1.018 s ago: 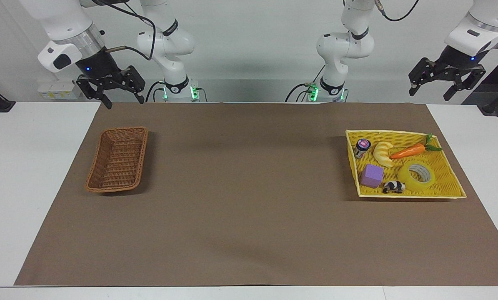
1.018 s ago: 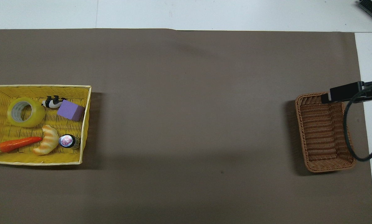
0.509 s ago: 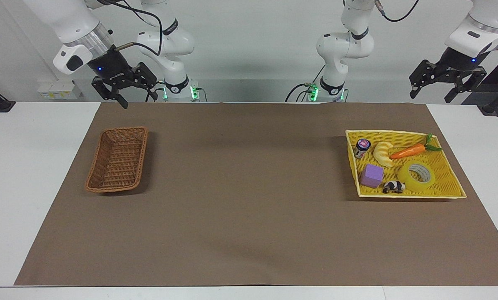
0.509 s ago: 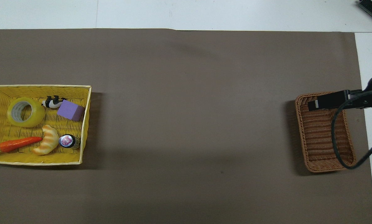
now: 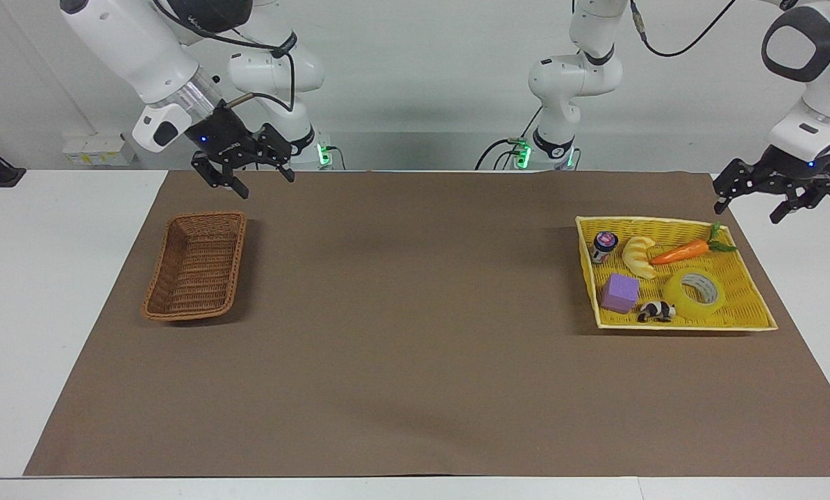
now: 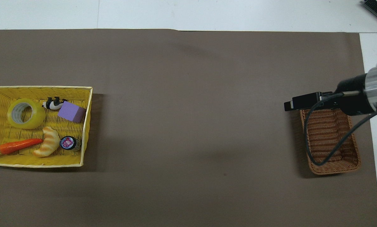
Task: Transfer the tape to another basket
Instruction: 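Move the right gripper from the wicker basket toward the table center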
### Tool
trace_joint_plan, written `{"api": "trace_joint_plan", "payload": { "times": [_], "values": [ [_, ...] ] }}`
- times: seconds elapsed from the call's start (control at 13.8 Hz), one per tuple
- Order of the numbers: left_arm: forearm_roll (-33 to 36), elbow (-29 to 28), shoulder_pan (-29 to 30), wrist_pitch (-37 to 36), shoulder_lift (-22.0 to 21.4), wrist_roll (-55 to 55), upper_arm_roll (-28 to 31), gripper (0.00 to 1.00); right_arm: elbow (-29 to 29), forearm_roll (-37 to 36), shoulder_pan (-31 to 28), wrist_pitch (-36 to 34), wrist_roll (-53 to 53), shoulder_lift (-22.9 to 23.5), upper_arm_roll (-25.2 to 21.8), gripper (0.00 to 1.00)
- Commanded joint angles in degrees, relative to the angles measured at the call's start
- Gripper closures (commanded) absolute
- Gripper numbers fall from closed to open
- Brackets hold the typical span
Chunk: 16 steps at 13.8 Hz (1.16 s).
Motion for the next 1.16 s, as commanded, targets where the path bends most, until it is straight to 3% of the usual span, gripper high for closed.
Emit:
{"api": "trace_joint_plan", "payload": {
  "times": [0.0, 0.22, 0.65, 1.09],
  "values": [
    [0.1, -4.8, 1.8, 3.5, -0.5, 2.8, -0.5, 0.00, -5.9, 3.2, 2.2, 6.9, -0.6, -1.2, 0.3, 0.00],
    [-1.5, -10.3, 3.2, 11.3, 0.0, 5.0, -0.5, 0.00, -10.6, 5.6, 5.6, 14.7, -0.9, -0.5, 0.3, 0.00],
    [-6.7, -11.9, 6.9, 16.5, 5.8, 9.9, -0.5, 0.00, -14.0, 12.6, 10.8, 26.7, -1.4, 5.7, 0.4, 0.00],
    [-6.8, -15.0, 7.9, 25.2, 10.1, 11.3, -0.5, 0.00, -14.8, 16.0, 10.7, 26.1, -5.4, 5.2, 0.3, 0.00]
  ]
}}
